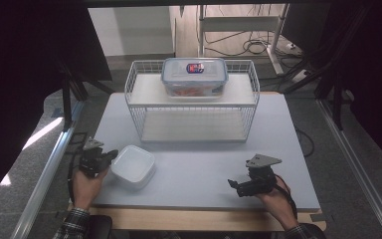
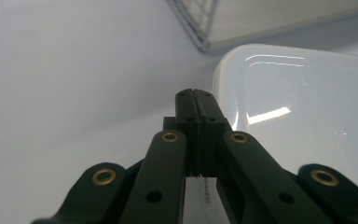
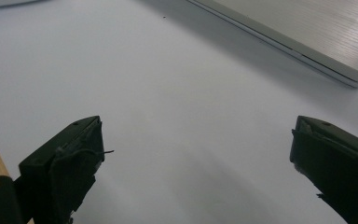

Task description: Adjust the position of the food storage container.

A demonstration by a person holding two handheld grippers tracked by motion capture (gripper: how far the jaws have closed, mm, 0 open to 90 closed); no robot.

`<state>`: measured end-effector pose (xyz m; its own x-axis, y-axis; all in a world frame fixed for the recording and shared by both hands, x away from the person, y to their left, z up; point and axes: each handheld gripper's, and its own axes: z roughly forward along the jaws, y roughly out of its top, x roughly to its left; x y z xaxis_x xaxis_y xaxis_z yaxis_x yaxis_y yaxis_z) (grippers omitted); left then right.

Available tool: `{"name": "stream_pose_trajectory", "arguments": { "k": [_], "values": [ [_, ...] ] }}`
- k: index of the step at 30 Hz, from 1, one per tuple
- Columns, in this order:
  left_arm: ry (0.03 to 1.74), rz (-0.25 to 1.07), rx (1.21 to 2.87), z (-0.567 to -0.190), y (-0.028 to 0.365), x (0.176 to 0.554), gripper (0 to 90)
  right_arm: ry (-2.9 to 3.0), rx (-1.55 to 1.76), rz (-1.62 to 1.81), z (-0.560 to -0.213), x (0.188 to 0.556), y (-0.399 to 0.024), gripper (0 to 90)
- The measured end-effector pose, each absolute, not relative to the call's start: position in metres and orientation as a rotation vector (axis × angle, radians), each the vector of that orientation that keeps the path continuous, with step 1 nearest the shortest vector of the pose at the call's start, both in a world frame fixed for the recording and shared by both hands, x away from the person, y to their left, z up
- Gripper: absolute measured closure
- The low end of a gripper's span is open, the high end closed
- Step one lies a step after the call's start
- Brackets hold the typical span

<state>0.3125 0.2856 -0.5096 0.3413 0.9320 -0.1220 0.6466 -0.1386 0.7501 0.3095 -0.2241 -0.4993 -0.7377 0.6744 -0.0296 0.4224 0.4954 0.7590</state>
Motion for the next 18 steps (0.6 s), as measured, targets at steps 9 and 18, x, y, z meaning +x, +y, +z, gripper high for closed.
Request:
{"name": "stream_pose_trajectory", "arguments": {
  "k": [9, 18],
  "values": [
    [1.298, 0.448, 1.921, -0.507, 0.251, 0.304, 90.0, 2.422, 0.936, 1.087, -0.501, 0.311, -0.225, 3.0],
    [1.345, 0.392, 1.924, -0.517, 0.267, 0.288, 89.5, 2.418, 0.942, 1.089, -0.501, 0.311, -0.227, 3.0]
  ]
}}
